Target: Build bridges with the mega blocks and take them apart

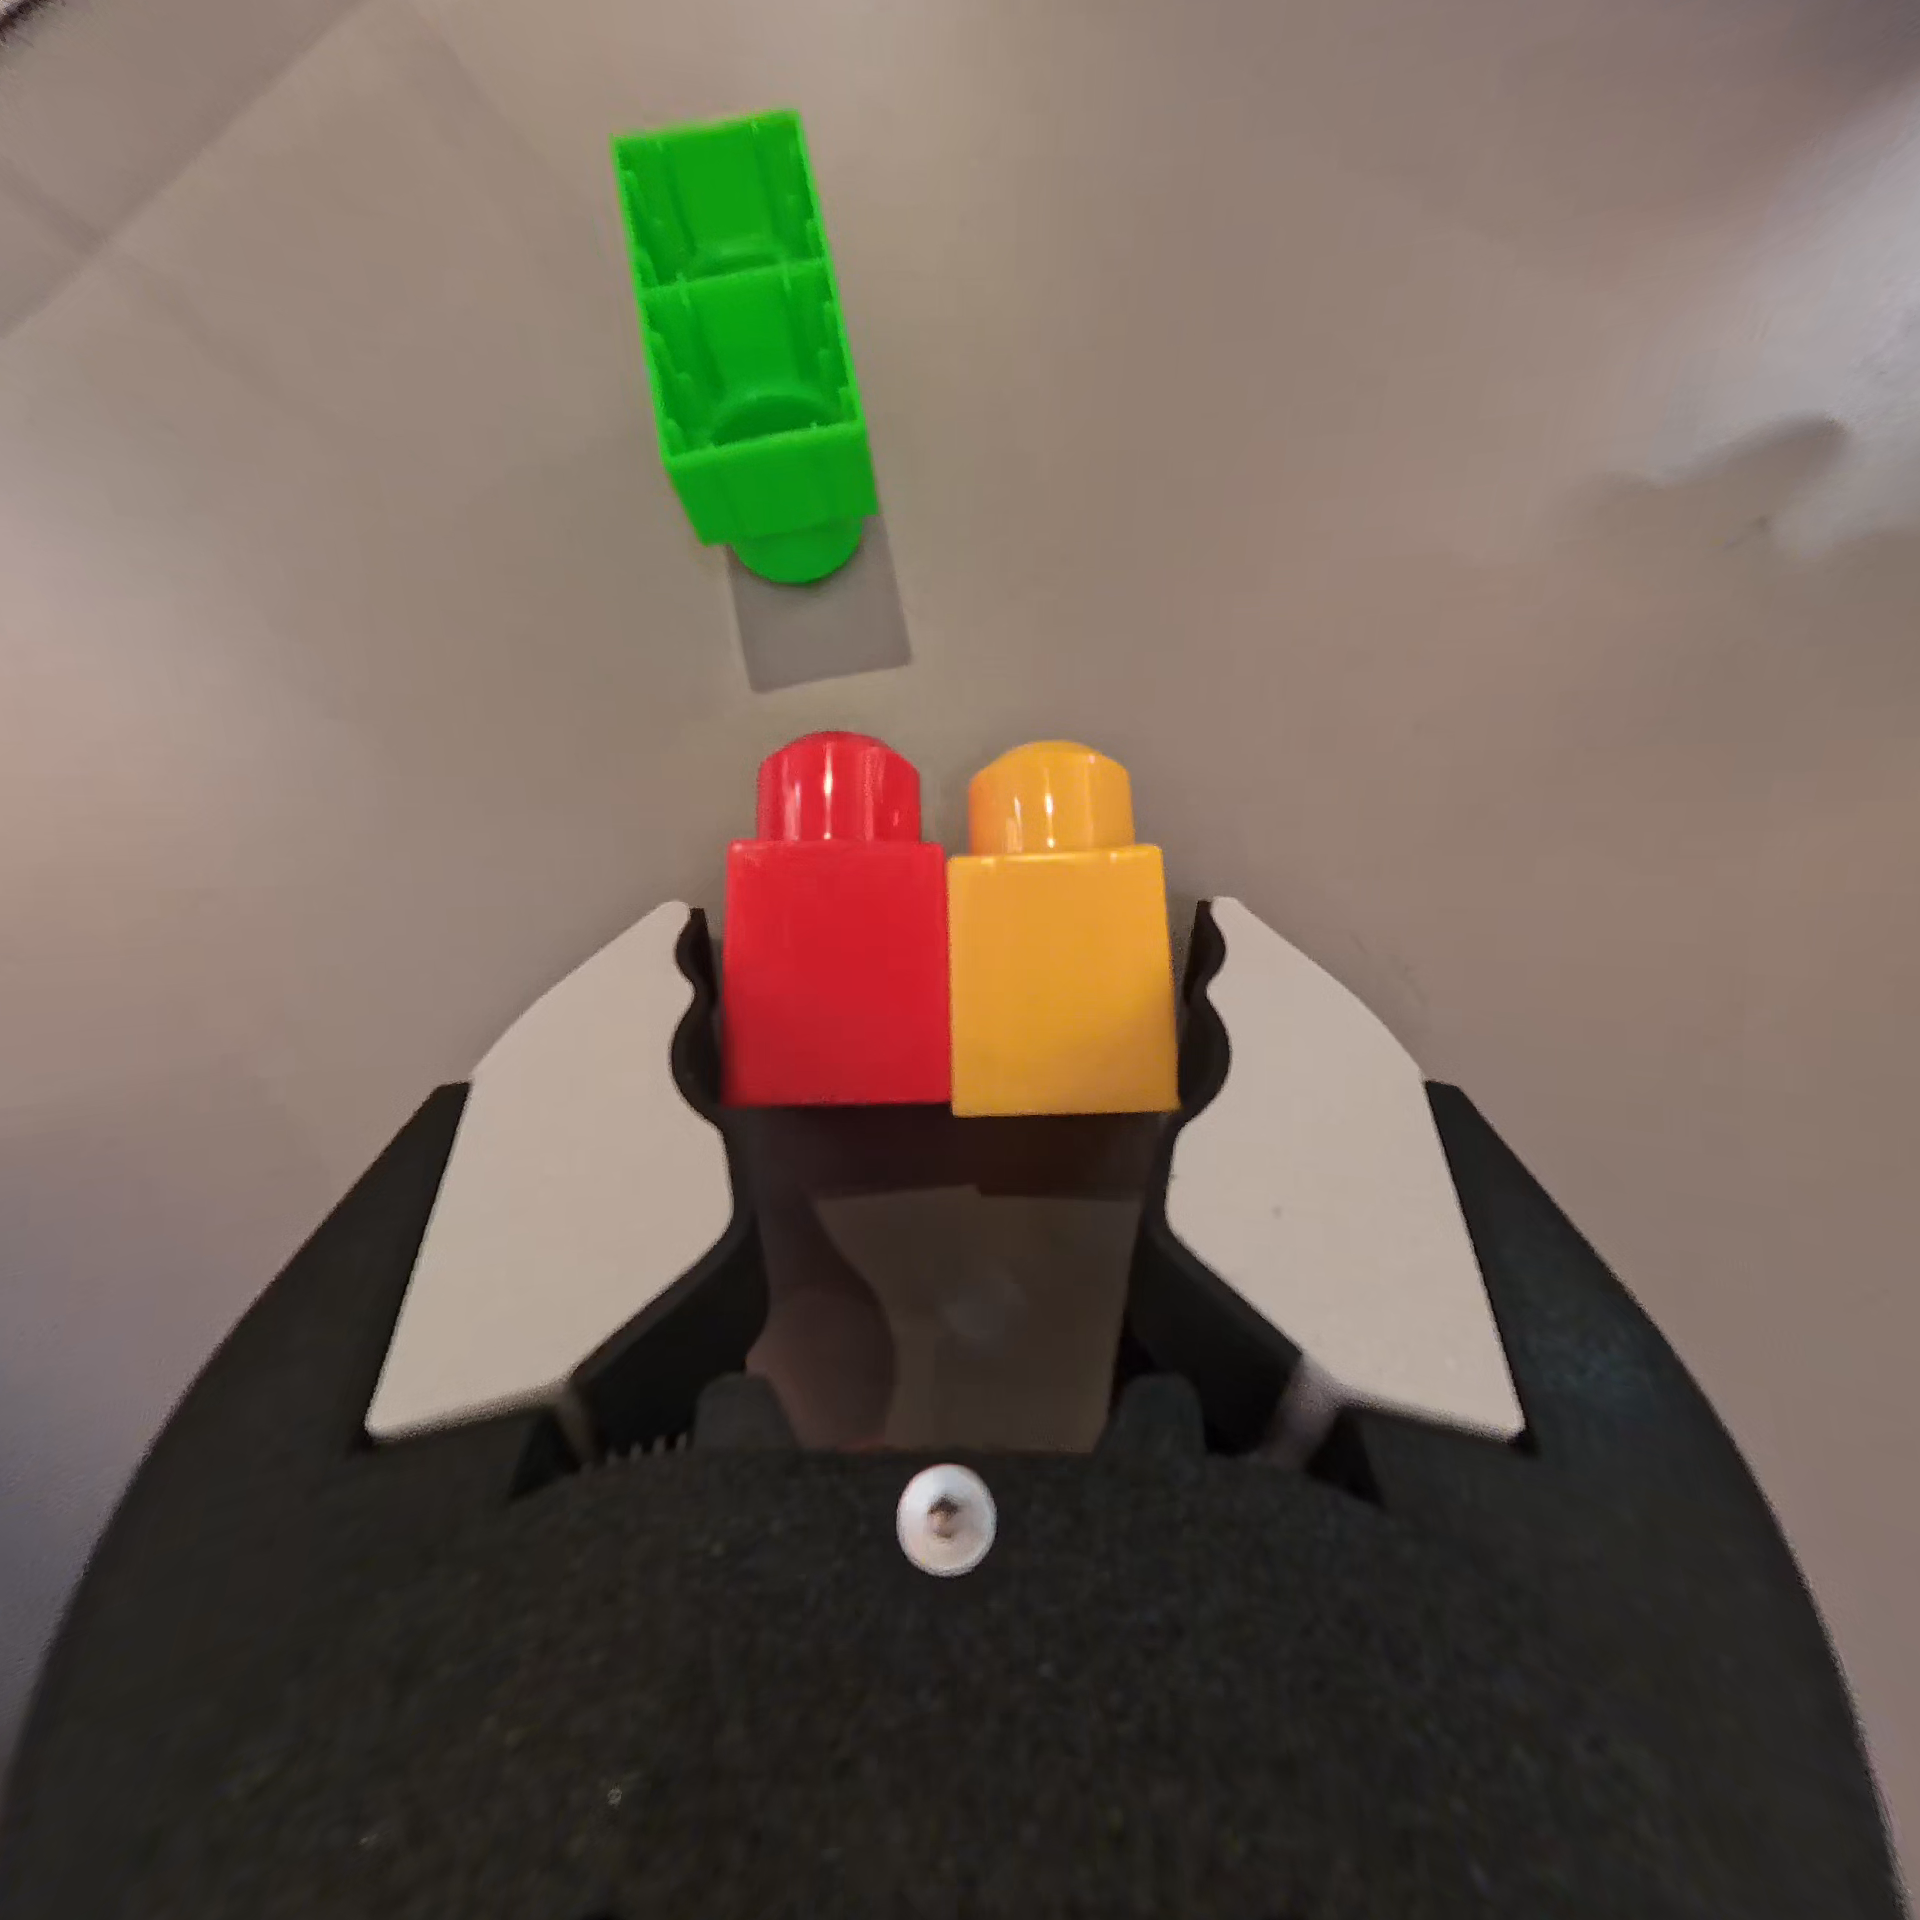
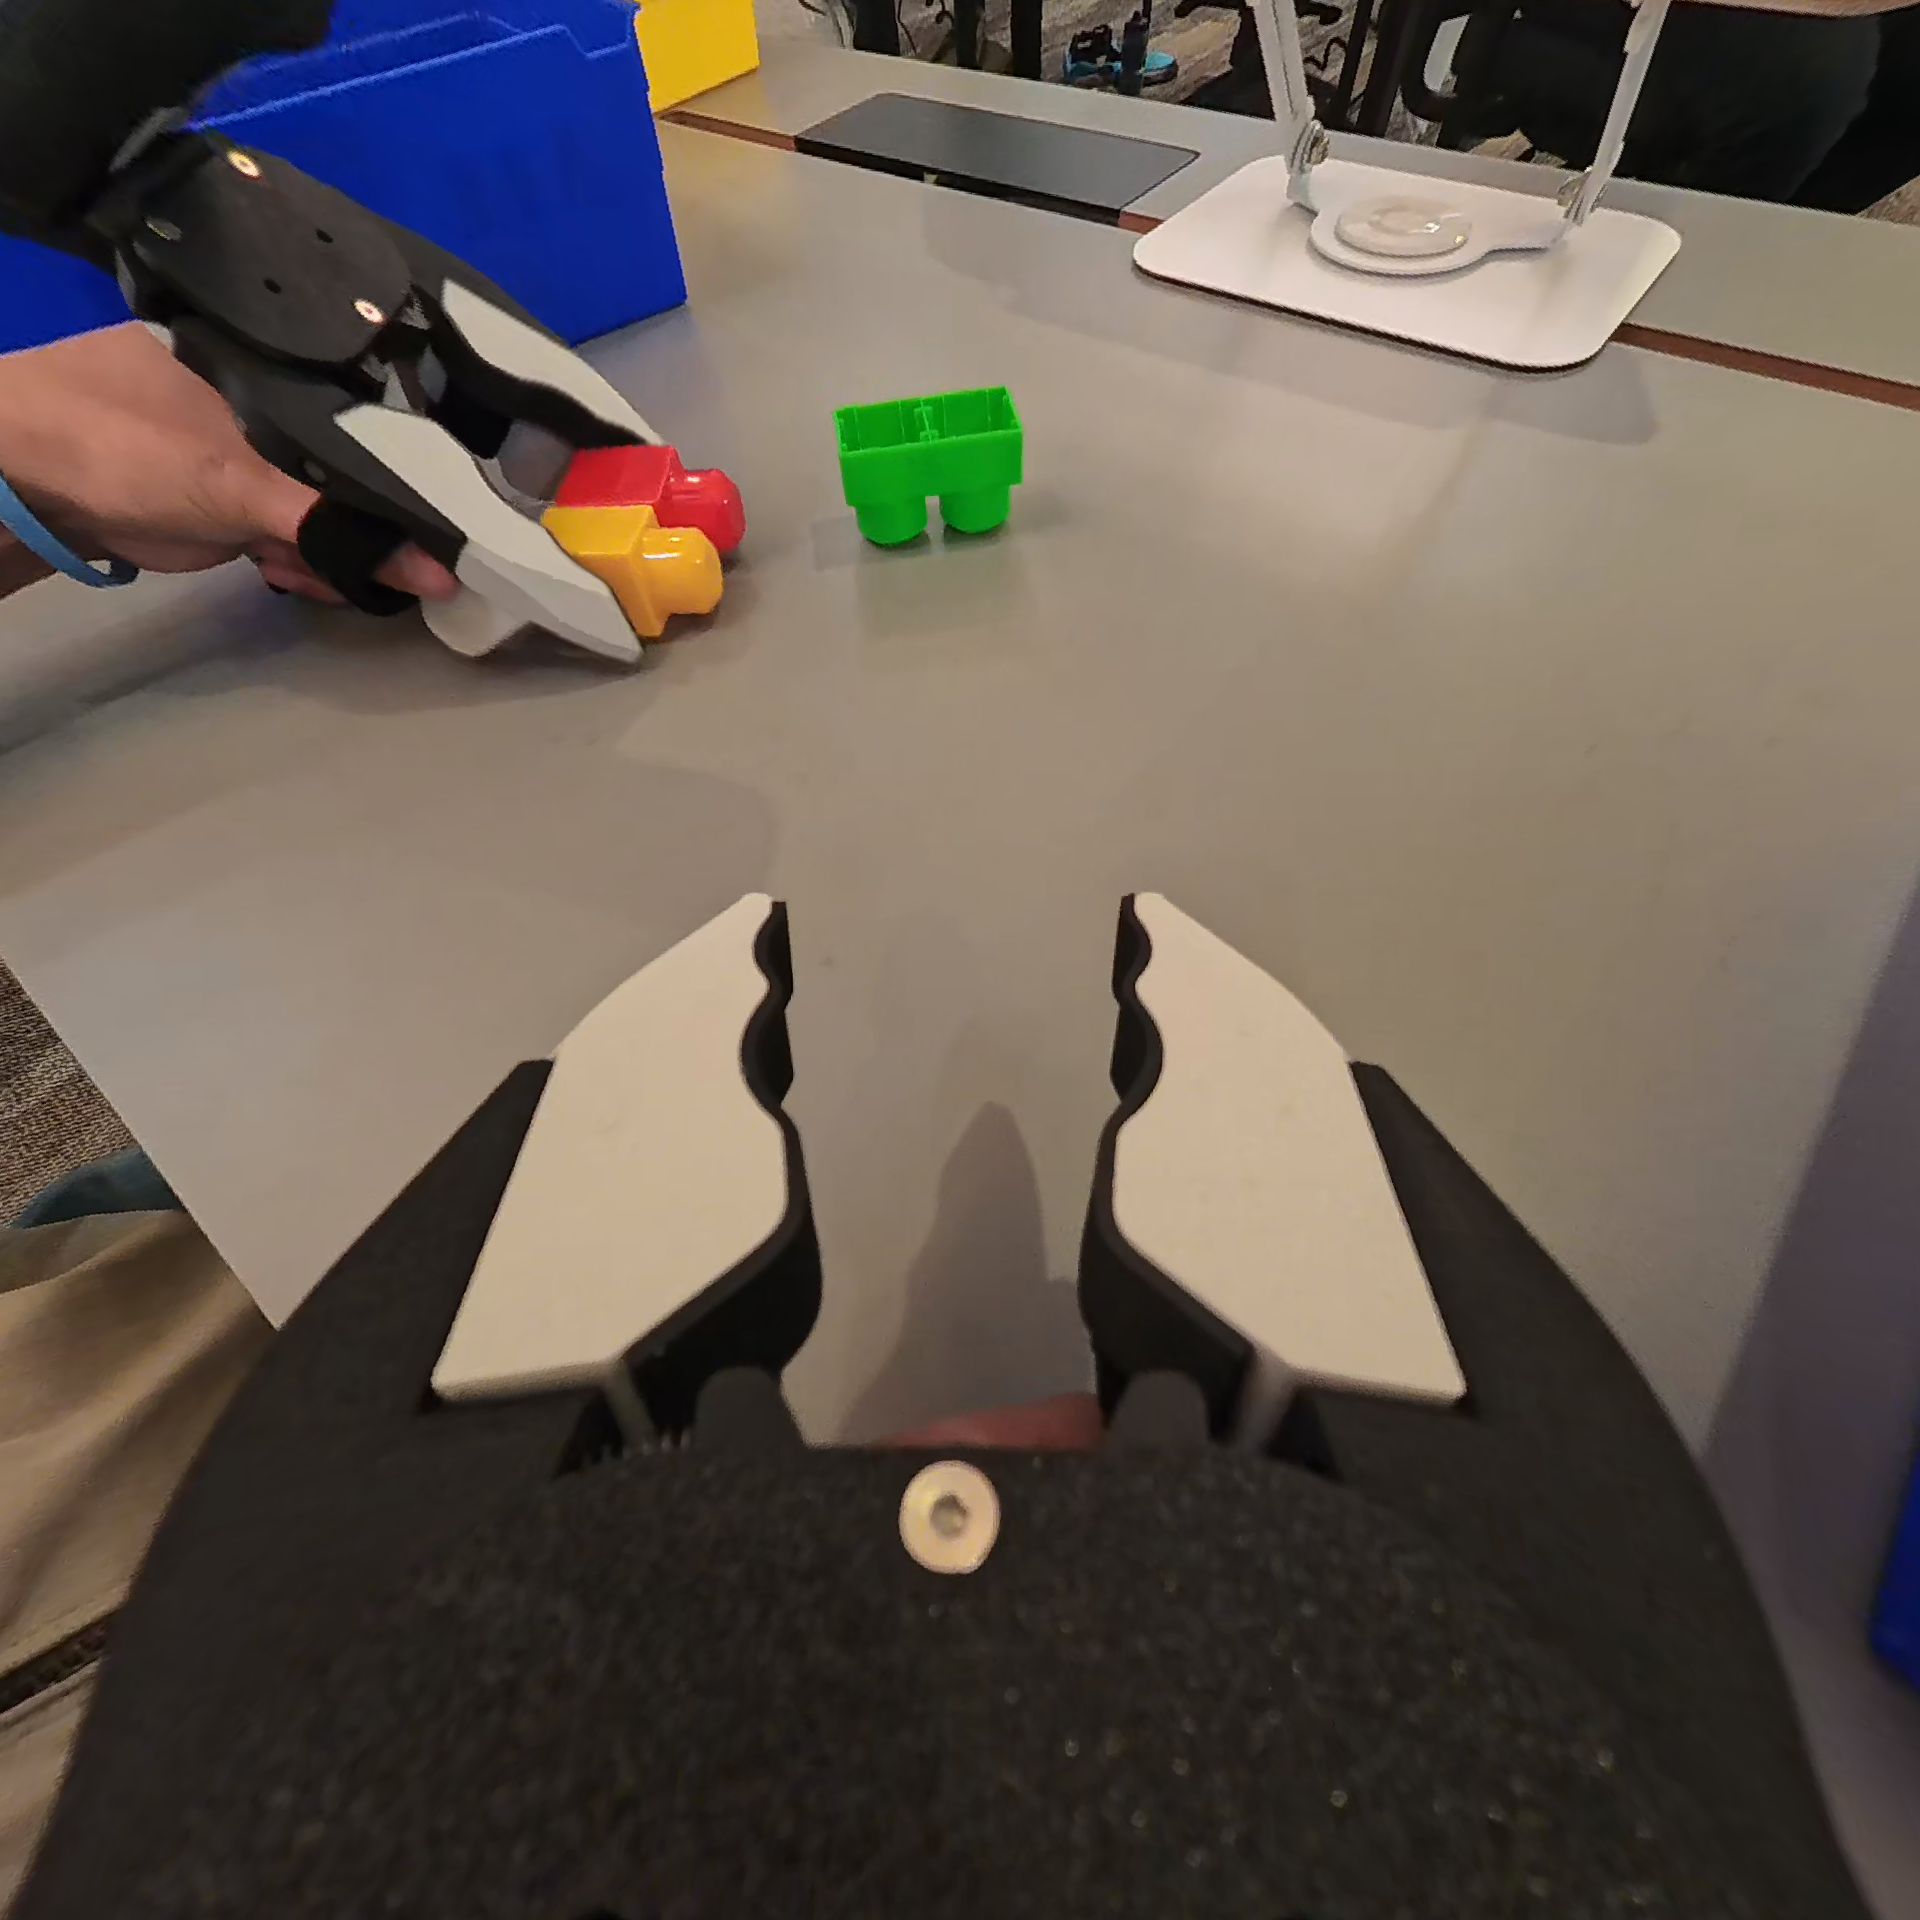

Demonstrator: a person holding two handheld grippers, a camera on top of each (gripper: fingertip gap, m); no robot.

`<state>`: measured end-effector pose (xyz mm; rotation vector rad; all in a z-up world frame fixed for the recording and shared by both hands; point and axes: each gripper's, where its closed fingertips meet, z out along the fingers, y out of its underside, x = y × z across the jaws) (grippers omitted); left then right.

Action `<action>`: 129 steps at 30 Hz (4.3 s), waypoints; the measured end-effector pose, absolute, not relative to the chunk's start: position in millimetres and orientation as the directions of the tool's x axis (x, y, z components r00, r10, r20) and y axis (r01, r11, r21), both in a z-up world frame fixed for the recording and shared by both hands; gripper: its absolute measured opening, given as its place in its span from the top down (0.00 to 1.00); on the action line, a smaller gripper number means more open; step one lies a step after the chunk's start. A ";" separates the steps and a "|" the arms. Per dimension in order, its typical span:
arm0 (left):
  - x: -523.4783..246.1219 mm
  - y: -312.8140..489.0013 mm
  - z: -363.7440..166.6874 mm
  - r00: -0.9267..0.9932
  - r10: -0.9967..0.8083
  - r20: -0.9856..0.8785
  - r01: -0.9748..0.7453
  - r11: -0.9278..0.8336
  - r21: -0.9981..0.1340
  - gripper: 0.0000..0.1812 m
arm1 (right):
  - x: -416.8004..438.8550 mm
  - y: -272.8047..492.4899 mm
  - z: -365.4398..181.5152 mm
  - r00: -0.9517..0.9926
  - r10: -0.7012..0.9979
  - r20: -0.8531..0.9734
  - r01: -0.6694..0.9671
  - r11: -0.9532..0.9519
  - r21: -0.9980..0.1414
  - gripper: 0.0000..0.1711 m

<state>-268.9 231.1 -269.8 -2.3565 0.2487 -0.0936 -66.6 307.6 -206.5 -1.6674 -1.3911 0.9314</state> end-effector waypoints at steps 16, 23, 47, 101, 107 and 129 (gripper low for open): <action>-265.6 228.7 -275.0 0.978 -0.210 0.000 -0.156 -0.726 -0.670 0.51 | -66.9 306.0 -206.4 0.136 0.989 -0.062 0.435 -0.115 -0.893 0.65; -274.7 215.5 -261.9 0.982 -0.136 -0.131 -0.188 -0.677 -0.711 0.48 | -65.9 307.9 -206.7 0.142 0.988 -0.061 0.435 -0.117 -0.893 0.65; -267.5 212.1 -273.5 0.974 -0.224 -0.017 -0.174 -0.706 -0.686 0.58 | -66.4 306.5 -208.7 0.138 0.988 -0.065 0.439 -0.120 -0.891 0.65; -273.6 158.3 -233.4 0.991 -0.104 -0.089 -0.130 -0.514 -0.848 0.59 | -273.8 341.2 -241.1 -0.319 0.775 0.546 0.537 0.622 -0.570 0.75; -271.8 158.0 -233.2 0.990 -0.114 -0.086 -0.133 -0.510 -0.850 0.59 | -281.8 341.5 -245.9 -0.373 0.748 0.550 0.543 0.656 -0.524 0.79; -270.2 158.6 -232.4 0.988 -0.130 -0.080 -0.135 -0.505 -0.853 0.59 | -287.0 330.7 -232.8 -0.521 0.665 0.535 0.483 0.746 -0.458 0.85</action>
